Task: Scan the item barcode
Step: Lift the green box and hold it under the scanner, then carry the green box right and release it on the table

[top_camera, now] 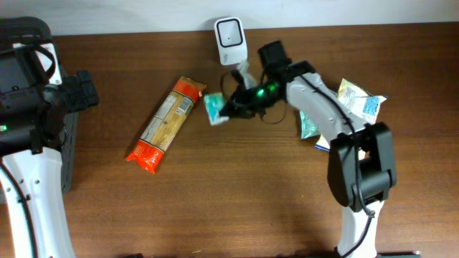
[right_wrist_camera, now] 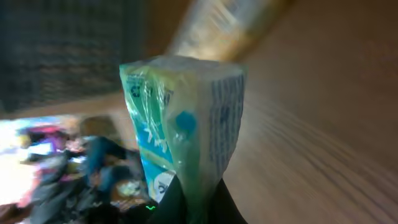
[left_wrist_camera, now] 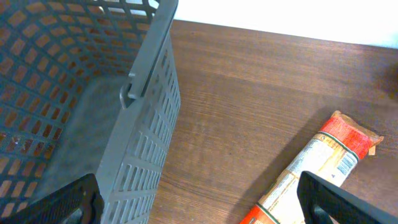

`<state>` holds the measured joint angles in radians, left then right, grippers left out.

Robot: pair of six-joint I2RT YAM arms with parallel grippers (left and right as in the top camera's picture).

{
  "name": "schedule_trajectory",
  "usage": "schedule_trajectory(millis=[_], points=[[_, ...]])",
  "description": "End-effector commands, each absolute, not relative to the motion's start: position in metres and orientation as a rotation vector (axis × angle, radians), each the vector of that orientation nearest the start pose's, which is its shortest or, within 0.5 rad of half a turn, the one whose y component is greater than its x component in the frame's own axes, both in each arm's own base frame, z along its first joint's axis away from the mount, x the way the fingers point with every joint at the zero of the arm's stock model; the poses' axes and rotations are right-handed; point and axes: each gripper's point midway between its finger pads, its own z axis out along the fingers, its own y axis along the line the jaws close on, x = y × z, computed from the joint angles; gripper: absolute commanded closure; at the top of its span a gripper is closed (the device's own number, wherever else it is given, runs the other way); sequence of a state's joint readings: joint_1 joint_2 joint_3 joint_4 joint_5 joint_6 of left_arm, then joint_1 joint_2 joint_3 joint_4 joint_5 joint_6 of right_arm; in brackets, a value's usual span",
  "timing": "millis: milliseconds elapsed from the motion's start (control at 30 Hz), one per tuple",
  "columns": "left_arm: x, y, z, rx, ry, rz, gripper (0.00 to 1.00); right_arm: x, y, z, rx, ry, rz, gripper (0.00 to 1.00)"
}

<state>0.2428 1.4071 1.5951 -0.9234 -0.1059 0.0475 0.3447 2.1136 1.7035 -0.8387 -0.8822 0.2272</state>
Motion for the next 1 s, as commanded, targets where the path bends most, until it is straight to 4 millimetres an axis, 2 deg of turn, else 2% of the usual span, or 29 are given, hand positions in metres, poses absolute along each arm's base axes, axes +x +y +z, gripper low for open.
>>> schedule_trajectory(millis=[0,67,100,167,200,233,300,333,367,433,467,500,533,633,667,967], points=[[0.372,0.113,0.32,-0.297,2.283,0.276,0.01,0.394,0.243,0.084,-0.374,2.928,0.747,0.96],[0.371,0.113,0.32,-0.297,2.283,0.276,0.01,0.398,0.217,0.089,-0.342,2.975,0.506,0.96],[0.372,0.113,0.32,-0.297,2.283,0.276,0.01,0.406,0.202,0.103,-0.331,2.965,0.35,0.96],[0.371,0.113,0.32,-0.297,2.283,0.276,0.01,0.436,0.166,0.156,-0.312,2.834,-0.02,0.96],[0.372,0.113,0.32,-0.297,2.283,0.276,0.01,0.447,0.161,0.175,-0.323,2.765,-0.101,0.96],[0.371,0.113,0.32,-0.297,2.283,0.276,0.01,0.471,0.156,0.21,-0.33,2.603,-0.24,0.96],[0.372,0.113,0.32,-0.297,2.283,0.276,0.01,0.499,0.159,0.234,-0.326,2.432,-0.339,0.96],[0.371,0.113,0.32,-0.297,2.283,0.276,0.01,0.531,0.172,0.248,-0.324,2.281,-0.367,0.96],[0.372,0.113,0.32,-0.297,2.283,0.276,0.01,0.556,0.184,0.252,-0.332,2.18,-0.374,0.96],[0.372,0.113,0.32,-0.297,2.283,0.276,0.01,0.592,0.198,0.246,-0.346,2.055,-0.394,0.96],[0.371,0.113,0.32,-0.297,2.283,0.276,0.01,0.602,0.202,0.24,-0.362,2.023,-0.402,0.96],[0.372,0.113,0.32,-0.297,2.283,0.276,0.01,0.627,0.216,0.219,-0.422,1.946,-0.437,0.96],[0.372,0.113,0.32,-0.297,2.283,0.276,0.01,0.638,0.222,0.197,-0.473,1.923,-0.47,0.96],[0.372,0.113,0.32,-0.297,2.283,0.276,0.01,0.648,0.227,0.134,-0.588,1.954,-0.539,0.96],[0.372,0.113,0.32,-0.297,2.283,0.276,0.01,0.648,0.227,0.124,-0.597,1.966,-0.543,0.96],[0.372,0.113,0.32,-0.297,2.283,0.276,0.01,0.652,0.229,0.129,-0.577,1.939,-0.533,0.96]])
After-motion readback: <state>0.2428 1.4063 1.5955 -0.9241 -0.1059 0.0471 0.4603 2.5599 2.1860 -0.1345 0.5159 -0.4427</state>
